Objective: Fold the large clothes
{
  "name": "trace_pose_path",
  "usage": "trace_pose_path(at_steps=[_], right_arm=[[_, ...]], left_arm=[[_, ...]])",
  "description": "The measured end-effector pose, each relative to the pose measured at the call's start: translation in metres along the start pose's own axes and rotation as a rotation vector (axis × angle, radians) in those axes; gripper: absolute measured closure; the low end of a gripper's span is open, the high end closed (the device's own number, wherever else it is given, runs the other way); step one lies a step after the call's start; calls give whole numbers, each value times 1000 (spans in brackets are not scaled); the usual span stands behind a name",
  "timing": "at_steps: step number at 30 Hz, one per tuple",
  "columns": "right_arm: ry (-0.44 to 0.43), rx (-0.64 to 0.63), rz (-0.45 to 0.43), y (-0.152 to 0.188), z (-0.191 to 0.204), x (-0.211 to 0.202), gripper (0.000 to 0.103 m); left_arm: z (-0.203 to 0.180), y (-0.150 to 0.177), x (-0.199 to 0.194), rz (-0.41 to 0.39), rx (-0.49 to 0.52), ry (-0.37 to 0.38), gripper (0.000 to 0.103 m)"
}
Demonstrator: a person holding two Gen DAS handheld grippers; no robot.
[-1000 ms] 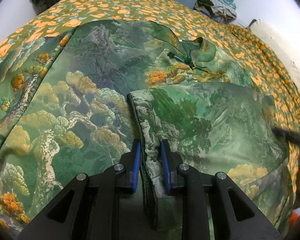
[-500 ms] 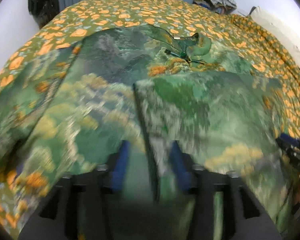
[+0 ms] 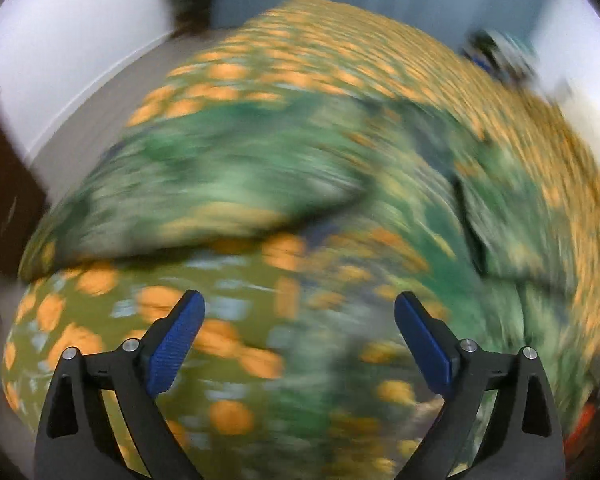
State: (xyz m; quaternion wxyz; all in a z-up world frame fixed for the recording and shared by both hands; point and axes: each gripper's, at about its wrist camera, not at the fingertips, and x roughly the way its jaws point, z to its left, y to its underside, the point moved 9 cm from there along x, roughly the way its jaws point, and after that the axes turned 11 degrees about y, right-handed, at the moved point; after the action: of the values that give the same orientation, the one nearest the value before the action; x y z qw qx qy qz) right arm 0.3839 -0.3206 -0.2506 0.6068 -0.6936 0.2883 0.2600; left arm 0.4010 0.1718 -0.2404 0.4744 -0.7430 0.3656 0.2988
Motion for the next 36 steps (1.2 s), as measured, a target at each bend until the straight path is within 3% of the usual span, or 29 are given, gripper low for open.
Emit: trace_pose_path(at_steps=[4,8,12,13,15,16,19,21,24,26,29,31,36], right_arm=[[-19,-50,9,6,18,-4,28],[-24,-68,-5,5,30,-12,28],[-40,-87,-9,7,42,-17,28],[-42,-94,-7,10,45,-19,28],[-48,-112,4,17,50,-17,28],[-52,-116,10,19,52,-16,28],[-66,-116,29,25,57,-12,28],[-78,-113,24,25,59,-13,28],[-91,-109,-2,22,60,-16,28],[-99,-96,-7,22,59,-16,28],[-106,-68,0,22,54,-14,28],[-103,-46,2,21,48,-14,28],[-86,-8,-16,18,31,-16,28]], left_arm=[[84,-13,-5,-72,-292,-19,7],[155,-4,16,-86,-587,-1,7],[196,-9,12,-237,-811,58,10],[201,-13,10,-270,-839,62,19],[206,-17,9,-276,-850,52,56],[208,-19,9,-263,-832,35,83],[196,-31,-5,-276,-742,-6,91],[174,-49,-23,-301,-610,-85,92],[112,-91,-53,-356,-291,-222,92],[44,-118,-67,-394,-13,-283,92],[-61,-128,-66,-428,318,-286,92],[-117,-120,-56,-423,478,-252,92],[-219,-67,6,-322,755,-186,92]])
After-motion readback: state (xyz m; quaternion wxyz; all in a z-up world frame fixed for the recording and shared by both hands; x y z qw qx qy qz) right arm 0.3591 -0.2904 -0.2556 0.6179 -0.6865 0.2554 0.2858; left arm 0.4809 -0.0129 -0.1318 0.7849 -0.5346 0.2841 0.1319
